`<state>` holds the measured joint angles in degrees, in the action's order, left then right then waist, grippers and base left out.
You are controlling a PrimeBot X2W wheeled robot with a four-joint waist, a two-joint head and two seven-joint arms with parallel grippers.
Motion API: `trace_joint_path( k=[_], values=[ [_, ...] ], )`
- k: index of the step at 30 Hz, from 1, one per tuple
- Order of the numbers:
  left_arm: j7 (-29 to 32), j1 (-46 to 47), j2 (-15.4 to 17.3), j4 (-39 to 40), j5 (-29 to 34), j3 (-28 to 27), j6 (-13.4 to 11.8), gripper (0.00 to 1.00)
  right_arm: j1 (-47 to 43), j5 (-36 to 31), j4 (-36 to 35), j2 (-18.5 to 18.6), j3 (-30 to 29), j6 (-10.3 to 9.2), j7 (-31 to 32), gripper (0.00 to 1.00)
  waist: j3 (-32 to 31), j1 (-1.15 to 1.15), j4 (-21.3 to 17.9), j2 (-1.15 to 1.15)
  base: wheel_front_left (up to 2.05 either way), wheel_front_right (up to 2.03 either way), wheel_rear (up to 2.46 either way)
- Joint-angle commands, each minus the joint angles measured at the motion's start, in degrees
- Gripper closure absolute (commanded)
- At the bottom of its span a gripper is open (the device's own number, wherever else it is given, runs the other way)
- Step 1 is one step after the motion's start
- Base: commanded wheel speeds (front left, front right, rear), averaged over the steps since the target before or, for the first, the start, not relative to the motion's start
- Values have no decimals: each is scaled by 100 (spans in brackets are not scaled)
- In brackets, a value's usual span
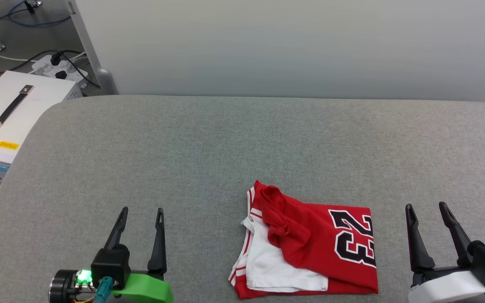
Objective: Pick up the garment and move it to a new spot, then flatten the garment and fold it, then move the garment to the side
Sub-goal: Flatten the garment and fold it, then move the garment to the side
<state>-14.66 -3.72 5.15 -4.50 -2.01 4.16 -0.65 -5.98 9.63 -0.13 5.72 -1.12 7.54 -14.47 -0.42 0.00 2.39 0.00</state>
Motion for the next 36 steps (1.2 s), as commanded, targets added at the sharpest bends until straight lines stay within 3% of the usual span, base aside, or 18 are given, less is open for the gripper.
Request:
trace_joint_path(
  k=[1, 19, 25, 28, 30, 36],
  values=[
    [-34, -108, 8, 15, -9, 13, 30, 0, -100, -55, -3, -19, -28, -5, -51, 0, -38, 0, 10, 0, 0, 0, 0],
    [-34, -175, 25, -146, 8, 25, 35, 0, -132, -330, 245, 7, 28, -5, -52, 0, -47, 0, 37, 0, 0, 0, 0],
    [-34, -90, 18, -142, 7, 37, 39, 0, 393, -202, 93, 327, -215, -5, -52, 0, 50, 0, 55, 0, 0, 0, 0],
    [-34, -13, 14, -141, 7, 40, 40, 0, 844, -37, 87, 747, -162, -5, 11, 0, 133, 0, 62, 0, 0, 0, 0],
    [-34, 38, 9, -147, 6, 45, 42, 0, 1157, 117, 116, 1127, 59, -5, 364, 0, 182, 0, 71, 0, 0, 0, 0],
    [-34, 167, -5, -165, 5, 65, 50, 0, 1839, 1345, 133, 2082, 762, -5, 2636, 0, 319, 0, 140, 0, 0, 0, 0]
  ],
)
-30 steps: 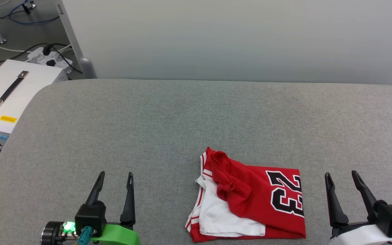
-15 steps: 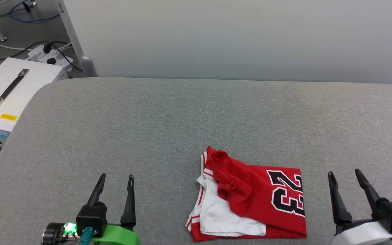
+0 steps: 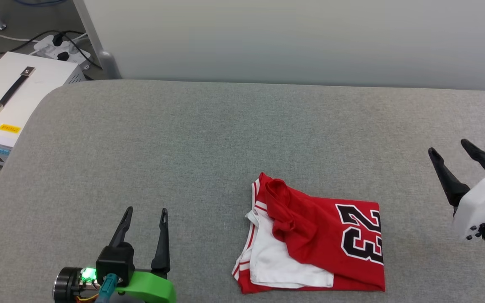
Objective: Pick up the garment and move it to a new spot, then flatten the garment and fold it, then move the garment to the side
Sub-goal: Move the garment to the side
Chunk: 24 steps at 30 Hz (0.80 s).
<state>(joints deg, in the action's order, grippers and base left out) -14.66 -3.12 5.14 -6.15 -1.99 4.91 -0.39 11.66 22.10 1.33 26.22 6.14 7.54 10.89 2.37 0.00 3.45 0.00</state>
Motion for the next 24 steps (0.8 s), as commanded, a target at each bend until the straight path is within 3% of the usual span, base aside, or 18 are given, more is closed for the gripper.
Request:
trace_joint_path(
  k=[1, 7, 11, 24],
  values=[
    [-34, 124, -8, 4, 2, -9, 21, 0, 141, 381, -34, 166, 145, -5, 534, 0, 71, 0, 48, 0, 0, 0, 0],
    [-34, 202, -34, 22, -14, -1, 13, 0, 156, 1847, 67, 566, 476, -5, 2530, 0, 236, 0, 126, 0, 0, 0, 0],
    [-34, 303, -56, 19, -18, 35, 28, 0, 67, 2446, 354, 496, 436, -5, 3173, 0, 383, 0, 221, 0, 0, 0, 0],
    [-34, 673, -117, 11, -30, 101, 49, 0, 144, 2959, 1188, -36, 889, -5, 3156, 0, 863, 0, 541, 0, 0, 0, 0]
  ],
)
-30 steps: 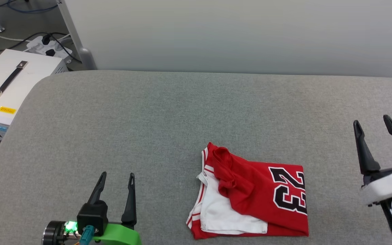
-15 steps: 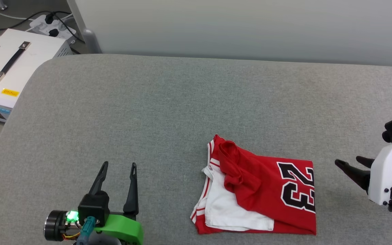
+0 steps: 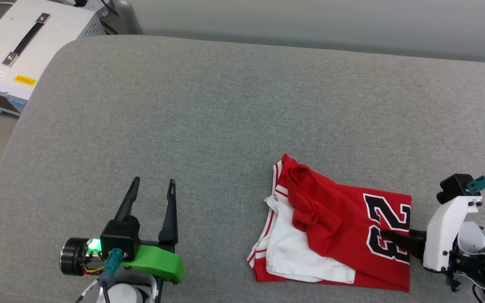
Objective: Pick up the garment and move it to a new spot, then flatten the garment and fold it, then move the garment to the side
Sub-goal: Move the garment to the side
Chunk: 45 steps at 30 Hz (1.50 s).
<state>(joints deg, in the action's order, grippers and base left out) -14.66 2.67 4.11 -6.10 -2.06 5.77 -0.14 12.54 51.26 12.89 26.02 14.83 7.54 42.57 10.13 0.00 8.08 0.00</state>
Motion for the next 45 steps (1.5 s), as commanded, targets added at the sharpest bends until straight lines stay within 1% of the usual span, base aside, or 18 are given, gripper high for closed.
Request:
trace_joint_path(
  k=[1, 7, 10, 11, 12, 13, 17, 21, 26, 30, 35, 40, 45],
  values=[
    [-34, 124, -20, -1, -23, 22, 27, 0, 96, 72, 117, -61, 107, -5, -78, 0, 116, 0, 101, 0, 0, 0, 0],
    [-34, 225, -48, -37, -34, 81, 35, 0, 166, 111, 451, -188, 699, -5, -408, 0, 216, 0, 207, 0, 0, 0, 0],
    [-34, 261, -62, -56, -50, 105, 29, 0, 203, 167, 511, -175, 955, -5, -634, 0, 238, 0, 249, 0, 0, 0, 0],
    [-34, 267, -65, -59, -53, 110, 26, 0, 216, 186, 517, -154, 1025, -5, -699, 63, 239, 0, 258, 0, 0, 0, 0],
    [-34, 271, -69, -60, -56, 112, 19, 0, 238, 214, 503, -130, 1095, -5, -808, 88, 236, 0, 263, 0, 0, 0, 0],
    [-34, 270, -72, -62, -58, 110, 13, 0, 257, 239, 492, -108, 1147, -5, -886, 100, 228, 0, 263, 0, 0, 0, 0],
    [-34, 219, -76, -74, -53, 77, -8, 0, 391, 302, 375, 56, 1329, -5, -1297, 100, 151, 0, 220, 0, 0, 0, 0],
    [-34, 128, -65, -88, -28, 42, -3, 0, 568, 257, 139, 301, 1527, -5, -1715, 100, 25, 0, 92, 0, 0, 0, 0],
    [-34, 1, -53, -72, -5, 24, 5, 0, 835, -36, -134, 745, 1690, -5, -2127, 100, -107, 0, -203, 0, 0, 0, 0],
    [-34, -39, -54, -29, 0, 12, 2, 0, 1041, -258, -316, 1117, 1731, -5, -2229, 100, -96, 0, -530, 0, 0, 0, 0],
    [-34, -6, -53, 89, 9, -18, -16, 0, 1216, -361, -550, 1520, 1642, -5, -2144, 100, 90, 0, -1000, 0, 0, 0, 0],
    [-34, 126, -16, 220, 36, -40, 8, 0, 1302, -334, -704, 1898, 1255, -5, -2070, 100, 417, 0, -1447, 0, 0, 0, 0],
    [-34, 299, 64, 367, 83, -74, 21, 0, 1422, -270, -647, 2200, 810, -5, -1920, 100, 774, 0, -1728, 0, 0, 0, 0]
  ],
)
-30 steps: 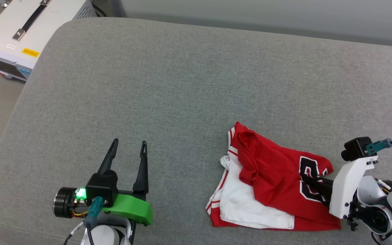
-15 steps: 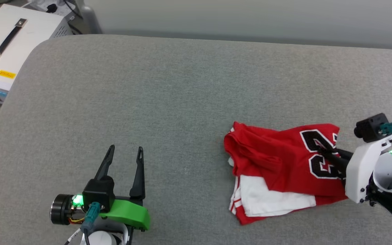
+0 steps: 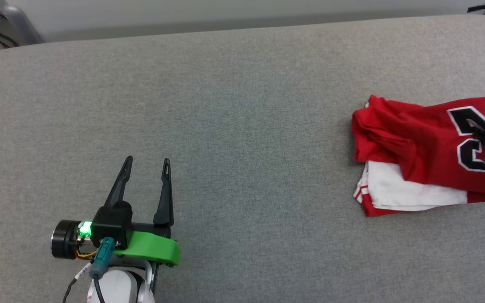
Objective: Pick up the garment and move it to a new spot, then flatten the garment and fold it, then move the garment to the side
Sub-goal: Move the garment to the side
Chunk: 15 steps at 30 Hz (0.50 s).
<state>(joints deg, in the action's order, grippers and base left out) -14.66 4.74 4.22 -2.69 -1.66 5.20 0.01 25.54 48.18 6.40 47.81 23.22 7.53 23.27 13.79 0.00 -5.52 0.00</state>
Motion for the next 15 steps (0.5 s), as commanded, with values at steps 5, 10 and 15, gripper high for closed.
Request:
trace_joint_path(
  k=[5, 10, 15],
  values=[
    [-34, 296, 142, 182, 104, 8, 49, 0, 262, -30, 332, 464, -478, -4, 302, 100, 799, 0, -445, 0, 0, 0, 0],
    [-34, 518, 209, 288, 132, 52, 95, 0, 480, -237, 921, 752, -857, -4, 474, 100, 1144, 0, -379, 0, 0, 0, 0],
    [-34, 699, 245, 360, 156, 118, 129, 0, 826, -553, 1518, 739, -1117, -4, 499, 100, 1402, 0, -258, 0, 0, 0, 0]
  ],
)
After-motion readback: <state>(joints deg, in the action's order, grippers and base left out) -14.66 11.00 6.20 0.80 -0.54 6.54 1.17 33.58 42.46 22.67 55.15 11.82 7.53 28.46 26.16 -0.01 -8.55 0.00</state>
